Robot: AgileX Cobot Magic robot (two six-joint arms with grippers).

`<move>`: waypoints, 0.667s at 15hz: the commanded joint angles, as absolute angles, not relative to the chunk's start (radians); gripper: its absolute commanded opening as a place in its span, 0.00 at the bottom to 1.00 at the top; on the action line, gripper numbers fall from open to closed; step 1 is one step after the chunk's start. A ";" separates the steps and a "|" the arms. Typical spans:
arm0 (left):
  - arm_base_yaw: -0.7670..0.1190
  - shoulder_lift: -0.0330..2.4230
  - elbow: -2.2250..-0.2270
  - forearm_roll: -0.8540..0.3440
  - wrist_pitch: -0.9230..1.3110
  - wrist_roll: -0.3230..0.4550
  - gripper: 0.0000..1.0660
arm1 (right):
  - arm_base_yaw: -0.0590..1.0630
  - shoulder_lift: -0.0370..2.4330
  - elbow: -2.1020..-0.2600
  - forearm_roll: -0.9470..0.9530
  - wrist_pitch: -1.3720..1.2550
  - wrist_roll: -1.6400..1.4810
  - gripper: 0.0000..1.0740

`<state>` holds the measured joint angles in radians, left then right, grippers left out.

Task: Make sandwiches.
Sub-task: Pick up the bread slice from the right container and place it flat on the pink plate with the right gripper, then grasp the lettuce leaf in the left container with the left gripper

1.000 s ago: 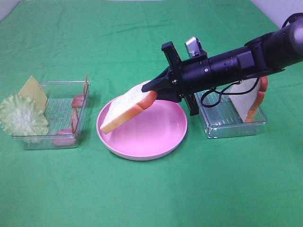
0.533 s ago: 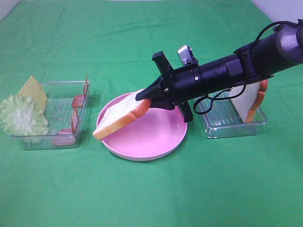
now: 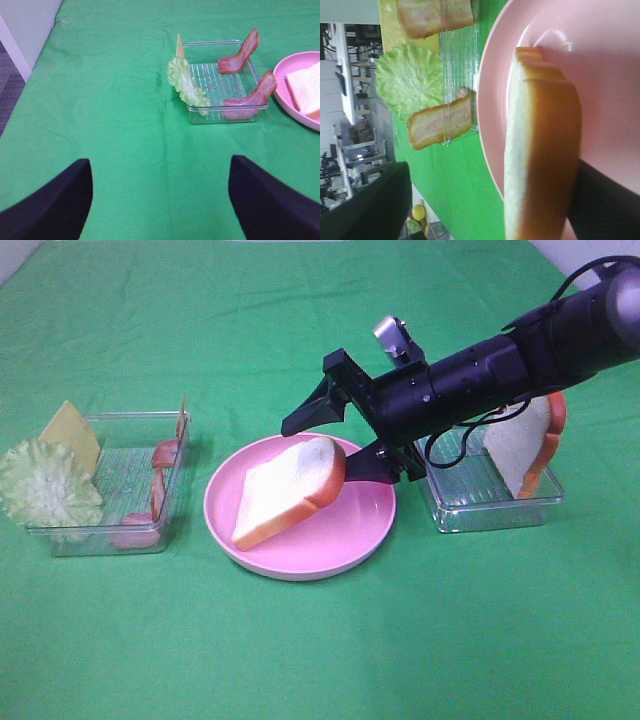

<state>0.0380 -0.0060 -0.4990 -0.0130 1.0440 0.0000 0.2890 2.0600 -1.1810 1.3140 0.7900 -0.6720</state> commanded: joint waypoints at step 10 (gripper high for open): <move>0.042 -0.023 -0.497 -0.017 1.034 0.000 0.68 | 0.289 1.969 -1.547 0.570 1.104 -0.241 0.69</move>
